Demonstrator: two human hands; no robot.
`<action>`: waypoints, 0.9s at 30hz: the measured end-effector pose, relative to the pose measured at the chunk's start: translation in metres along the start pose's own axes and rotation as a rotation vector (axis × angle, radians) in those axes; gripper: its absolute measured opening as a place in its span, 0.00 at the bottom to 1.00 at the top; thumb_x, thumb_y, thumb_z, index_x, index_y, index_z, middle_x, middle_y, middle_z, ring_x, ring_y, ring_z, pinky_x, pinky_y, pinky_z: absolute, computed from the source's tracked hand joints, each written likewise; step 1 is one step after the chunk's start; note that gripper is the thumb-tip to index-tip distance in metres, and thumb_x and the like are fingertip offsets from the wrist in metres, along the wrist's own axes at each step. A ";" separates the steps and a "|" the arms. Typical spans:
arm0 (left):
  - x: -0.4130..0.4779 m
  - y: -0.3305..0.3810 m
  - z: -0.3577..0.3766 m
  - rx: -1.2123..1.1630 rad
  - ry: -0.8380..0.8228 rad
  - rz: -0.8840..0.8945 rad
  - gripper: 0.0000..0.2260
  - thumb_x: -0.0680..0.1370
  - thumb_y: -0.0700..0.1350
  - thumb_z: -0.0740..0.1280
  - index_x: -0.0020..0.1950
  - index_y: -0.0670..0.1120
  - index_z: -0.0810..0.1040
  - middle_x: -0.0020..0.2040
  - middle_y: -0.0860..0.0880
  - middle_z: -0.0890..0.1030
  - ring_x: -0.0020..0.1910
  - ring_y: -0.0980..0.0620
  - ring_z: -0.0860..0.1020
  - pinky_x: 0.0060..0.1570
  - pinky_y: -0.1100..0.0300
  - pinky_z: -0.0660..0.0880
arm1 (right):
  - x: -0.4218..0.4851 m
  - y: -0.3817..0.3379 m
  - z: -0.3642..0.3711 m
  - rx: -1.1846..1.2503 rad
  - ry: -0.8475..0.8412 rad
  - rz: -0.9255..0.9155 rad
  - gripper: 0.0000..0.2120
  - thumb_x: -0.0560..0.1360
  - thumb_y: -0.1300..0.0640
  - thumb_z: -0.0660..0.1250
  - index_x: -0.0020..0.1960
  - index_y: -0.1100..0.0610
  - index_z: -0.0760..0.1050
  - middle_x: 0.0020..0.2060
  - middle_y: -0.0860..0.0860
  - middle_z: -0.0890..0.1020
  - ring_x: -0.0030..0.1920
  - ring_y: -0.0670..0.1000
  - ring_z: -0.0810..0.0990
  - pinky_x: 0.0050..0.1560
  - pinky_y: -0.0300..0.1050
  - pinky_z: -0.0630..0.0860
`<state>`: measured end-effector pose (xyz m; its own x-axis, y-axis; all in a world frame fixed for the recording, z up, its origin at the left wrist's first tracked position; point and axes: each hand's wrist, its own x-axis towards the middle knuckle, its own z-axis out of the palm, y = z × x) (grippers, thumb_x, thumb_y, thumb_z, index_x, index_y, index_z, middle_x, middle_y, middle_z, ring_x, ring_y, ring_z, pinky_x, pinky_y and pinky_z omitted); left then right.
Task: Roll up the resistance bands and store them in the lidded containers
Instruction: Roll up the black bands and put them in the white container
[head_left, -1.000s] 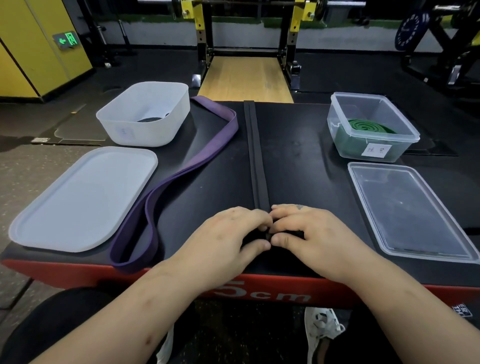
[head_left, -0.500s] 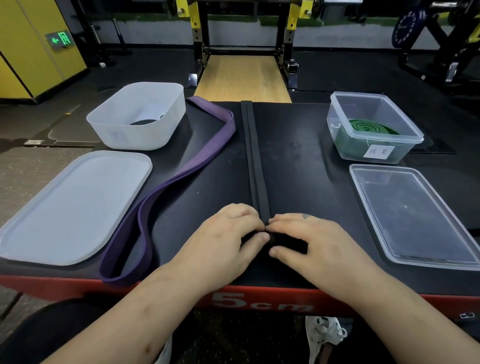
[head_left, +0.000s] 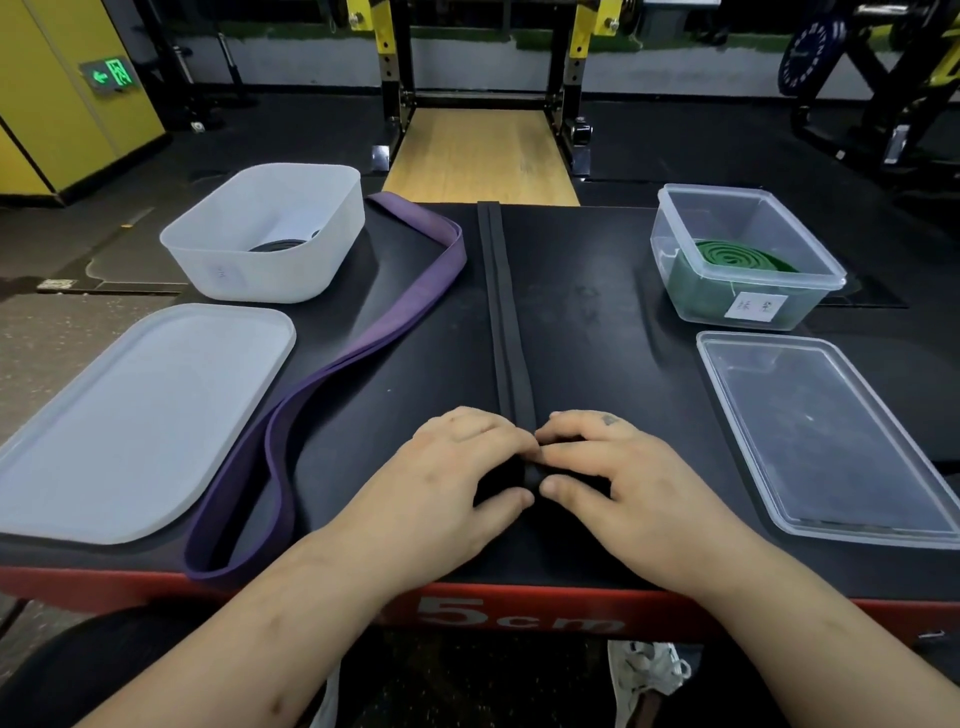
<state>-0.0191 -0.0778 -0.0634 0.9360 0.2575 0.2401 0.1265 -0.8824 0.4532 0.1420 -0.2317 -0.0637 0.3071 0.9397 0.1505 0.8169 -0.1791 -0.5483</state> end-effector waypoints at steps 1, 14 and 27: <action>0.000 0.000 0.001 0.002 0.004 -0.014 0.14 0.78 0.54 0.71 0.63 0.58 0.77 0.59 0.65 0.74 0.63 0.65 0.70 0.65 0.75 0.58 | 0.000 0.001 0.000 0.005 0.011 0.019 0.12 0.80 0.48 0.69 0.63 0.42 0.82 0.62 0.33 0.75 0.68 0.36 0.69 0.66 0.30 0.63; -0.010 0.004 0.006 -0.056 0.056 -0.117 0.14 0.75 0.53 0.75 0.61 0.56 0.80 0.65 0.59 0.80 0.71 0.65 0.66 0.63 0.82 0.56 | -0.001 -0.003 0.003 0.079 0.042 0.014 0.16 0.79 0.52 0.72 0.65 0.41 0.81 0.62 0.36 0.82 0.69 0.31 0.71 0.75 0.30 0.59; 0.004 -0.008 -0.001 -0.049 0.035 -0.100 0.14 0.80 0.57 0.66 0.65 0.58 0.80 0.61 0.64 0.72 0.65 0.64 0.69 0.65 0.72 0.61 | 0.002 -0.007 0.000 0.039 0.044 0.081 0.16 0.76 0.46 0.73 0.63 0.36 0.79 0.54 0.28 0.79 0.63 0.30 0.73 0.61 0.22 0.65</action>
<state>-0.0169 -0.0700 -0.0655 0.9073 0.3580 0.2208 0.2019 -0.8312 0.5181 0.1365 -0.2288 -0.0594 0.3931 0.9088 0.1398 0.7691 -0.2416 -0.5917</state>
